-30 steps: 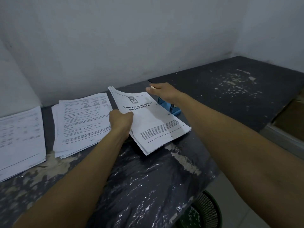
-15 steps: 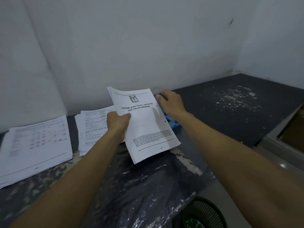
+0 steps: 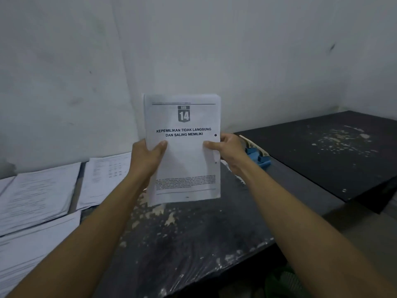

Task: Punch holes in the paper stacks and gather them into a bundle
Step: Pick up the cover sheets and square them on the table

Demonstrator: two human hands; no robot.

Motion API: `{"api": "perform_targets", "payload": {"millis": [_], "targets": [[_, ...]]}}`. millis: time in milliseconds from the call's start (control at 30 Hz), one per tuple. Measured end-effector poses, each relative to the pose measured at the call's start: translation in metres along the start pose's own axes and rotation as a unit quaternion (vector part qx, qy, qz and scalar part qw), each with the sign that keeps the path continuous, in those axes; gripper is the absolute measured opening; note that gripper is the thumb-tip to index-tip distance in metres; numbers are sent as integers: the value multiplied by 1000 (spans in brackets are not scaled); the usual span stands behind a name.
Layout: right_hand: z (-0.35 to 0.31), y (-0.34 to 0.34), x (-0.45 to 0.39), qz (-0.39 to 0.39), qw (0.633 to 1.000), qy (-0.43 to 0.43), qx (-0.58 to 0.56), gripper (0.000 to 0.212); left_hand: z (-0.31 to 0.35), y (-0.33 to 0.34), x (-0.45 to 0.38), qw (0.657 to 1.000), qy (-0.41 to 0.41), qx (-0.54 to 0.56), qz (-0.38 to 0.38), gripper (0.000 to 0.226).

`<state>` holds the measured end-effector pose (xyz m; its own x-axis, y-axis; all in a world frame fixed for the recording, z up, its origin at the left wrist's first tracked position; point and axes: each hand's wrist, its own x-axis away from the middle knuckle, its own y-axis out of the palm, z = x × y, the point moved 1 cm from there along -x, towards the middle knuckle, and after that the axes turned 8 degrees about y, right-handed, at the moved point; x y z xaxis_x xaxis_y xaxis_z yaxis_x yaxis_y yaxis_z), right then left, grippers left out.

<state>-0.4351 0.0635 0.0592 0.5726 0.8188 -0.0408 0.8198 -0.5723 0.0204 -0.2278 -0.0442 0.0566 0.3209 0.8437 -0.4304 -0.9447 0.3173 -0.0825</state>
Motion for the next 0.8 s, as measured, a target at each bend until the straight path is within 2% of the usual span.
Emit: {"api": "perform_targets", "payload": {"millis": [200, 367, 567, 700, 800], "targets": [[11, 31, 36, 1, 999, -44, -18, 18, -5, -44, 34, 999, 30, -24, 16, 19], [52, 49, 64, 0, 999, -23, 23, 23, -22, -56, 65, 1000, 4, -31, 2, 26], [25, 52, 73, -3, 998, -44, 52, 16, -2, -72, 66, 1000, -15, -24, -1, 33], [23, 58, 76, -38, 989, 47, 133, 16, 5, -91, 71, 997, -71, -33, -18, 19], [36, 67, 82, -50, 976, 133, 167, 11, -2, -103, 85, 986, -136, -94, -32, 16]]}}
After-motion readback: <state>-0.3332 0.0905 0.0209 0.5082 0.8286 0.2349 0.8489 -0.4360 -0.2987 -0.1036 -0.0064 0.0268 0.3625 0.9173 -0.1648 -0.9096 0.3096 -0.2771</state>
